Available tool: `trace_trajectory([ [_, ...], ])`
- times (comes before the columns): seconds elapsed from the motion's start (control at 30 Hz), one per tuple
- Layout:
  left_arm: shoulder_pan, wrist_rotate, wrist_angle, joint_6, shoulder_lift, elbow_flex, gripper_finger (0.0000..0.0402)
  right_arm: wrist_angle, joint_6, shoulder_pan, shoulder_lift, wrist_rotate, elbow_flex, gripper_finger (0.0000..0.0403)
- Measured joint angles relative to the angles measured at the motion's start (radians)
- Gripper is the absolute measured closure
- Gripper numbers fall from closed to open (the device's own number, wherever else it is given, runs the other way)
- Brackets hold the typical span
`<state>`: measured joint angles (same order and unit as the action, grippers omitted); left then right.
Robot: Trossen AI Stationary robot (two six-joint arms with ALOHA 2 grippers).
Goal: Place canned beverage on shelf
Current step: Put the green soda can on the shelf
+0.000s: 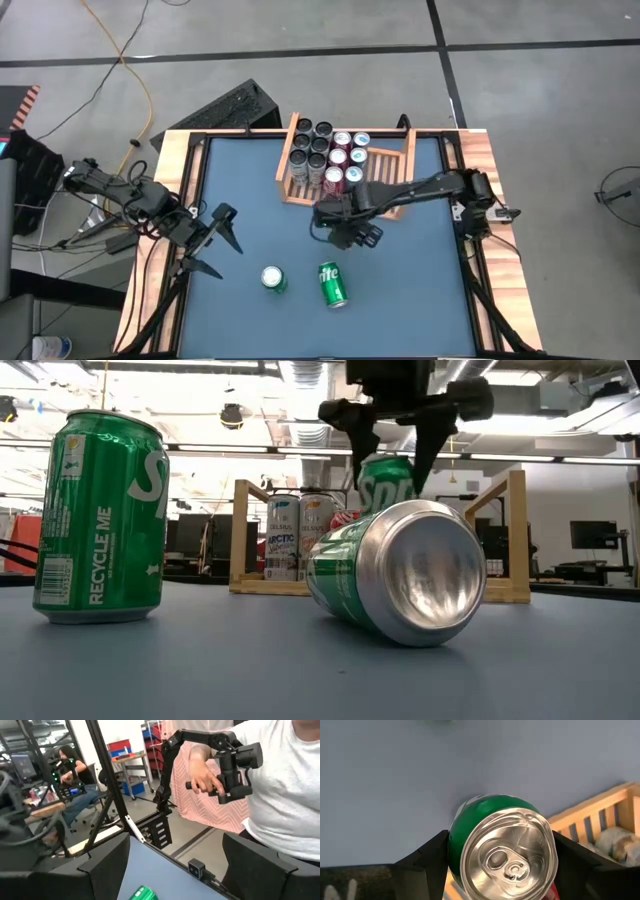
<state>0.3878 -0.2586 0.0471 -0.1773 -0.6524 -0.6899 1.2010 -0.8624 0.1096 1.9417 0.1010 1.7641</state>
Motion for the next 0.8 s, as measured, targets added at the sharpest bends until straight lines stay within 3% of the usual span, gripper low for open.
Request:
trace_trajectory([
  [0.23, -0.007, -0.076, -0.013, -0.052, -0.002, 0.000, 0.0095, -0.114, -0.036, -0.009, 0.003, -0.034, 0.000, 0.0133],
  [0.33, -0.019, -0.082, -0.007, -0.071, -0.002, 0.000, 0.0095, -0.133, -0.032, -0.009, 0.003, -0.096, 0.000, 0.0133],
  [0.8, -0.039, -0.083, -0.005, -0.103, -0.002, 0.000, 0.0095, -0.280, -0.087, -0.033, 0.002, -0.137, -0.020, 0.0133],
])
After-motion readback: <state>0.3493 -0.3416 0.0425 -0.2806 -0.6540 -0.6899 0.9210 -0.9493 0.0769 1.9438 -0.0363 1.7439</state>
